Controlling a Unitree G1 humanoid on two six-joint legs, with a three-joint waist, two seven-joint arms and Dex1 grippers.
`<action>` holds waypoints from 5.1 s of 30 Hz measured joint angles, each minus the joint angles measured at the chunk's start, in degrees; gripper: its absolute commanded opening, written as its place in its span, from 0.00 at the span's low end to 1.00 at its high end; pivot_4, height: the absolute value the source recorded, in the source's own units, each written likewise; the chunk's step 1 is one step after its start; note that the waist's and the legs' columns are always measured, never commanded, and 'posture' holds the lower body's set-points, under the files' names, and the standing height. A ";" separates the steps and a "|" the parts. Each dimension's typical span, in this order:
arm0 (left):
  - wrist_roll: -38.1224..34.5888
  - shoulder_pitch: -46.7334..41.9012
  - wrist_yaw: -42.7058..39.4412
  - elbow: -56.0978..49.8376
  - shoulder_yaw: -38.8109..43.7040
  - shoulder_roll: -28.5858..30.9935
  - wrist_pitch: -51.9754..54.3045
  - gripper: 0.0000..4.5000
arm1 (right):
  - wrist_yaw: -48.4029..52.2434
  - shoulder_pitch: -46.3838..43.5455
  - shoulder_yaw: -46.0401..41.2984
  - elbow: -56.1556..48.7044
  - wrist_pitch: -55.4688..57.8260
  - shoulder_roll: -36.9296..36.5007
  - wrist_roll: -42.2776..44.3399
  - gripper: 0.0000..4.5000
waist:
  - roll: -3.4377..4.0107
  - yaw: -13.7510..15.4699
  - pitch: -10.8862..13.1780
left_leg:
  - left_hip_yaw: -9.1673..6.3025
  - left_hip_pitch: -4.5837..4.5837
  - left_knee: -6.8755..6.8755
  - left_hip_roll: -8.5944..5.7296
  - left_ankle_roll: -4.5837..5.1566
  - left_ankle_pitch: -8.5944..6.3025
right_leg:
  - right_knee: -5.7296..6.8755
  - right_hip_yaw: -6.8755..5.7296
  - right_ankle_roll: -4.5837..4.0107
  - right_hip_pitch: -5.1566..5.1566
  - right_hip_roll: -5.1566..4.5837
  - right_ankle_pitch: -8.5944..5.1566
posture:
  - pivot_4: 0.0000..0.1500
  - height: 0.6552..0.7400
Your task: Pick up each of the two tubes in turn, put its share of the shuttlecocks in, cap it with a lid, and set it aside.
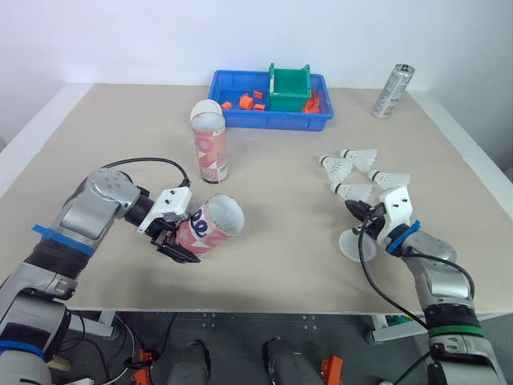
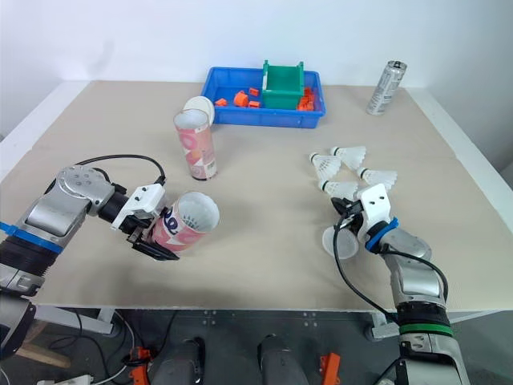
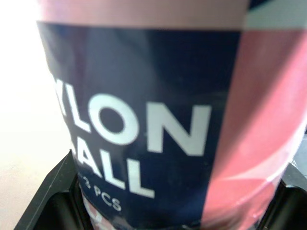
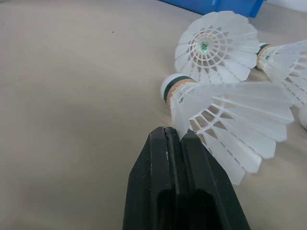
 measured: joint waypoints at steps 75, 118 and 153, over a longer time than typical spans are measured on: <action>-1.24 -4.26 0.00 1.76 -1.68 -3.04 1.65 0.79 | 25.06 -22.77 20.28 -34.61 19.51 -1.94 13.17 0.01 | 0.02 0.17 0.02 | -0.10 -0.09 -0.06 0.04 -0.01 -0.01 | 0.00 -0.18 -0.11 -0.09 -0.01 -0.09 | 1.00 0.96; -2.25 -1.54 0.55 -0.24 -3.43 -5.02 1.37 0.79 | 52.28 -44.74 27.17 -15.77 17.62 -8.88 4.78 0.01 | 0.10 -0.01 0.07 | -0.16 -0.13 -0.20 0.12 0.01 -0.02 | 0.07 -0.39 -0.32 -0.23 -0.01 -0.21 | 1.00 0.96; -1.39 8.86 17.64 8.77 4.16 -31.48 -14.25 0.79 | 47.53 -29.10 28.07 15.03 1.48 -20.94 -17.79 0.78 | 0.29 0.06 0.10 | 0.03 0.04 0.06 -0.04 0.02 0.07 | -0.06 -0.15 -0.02 0.04 -0.11 0.15 | 1.00 0.96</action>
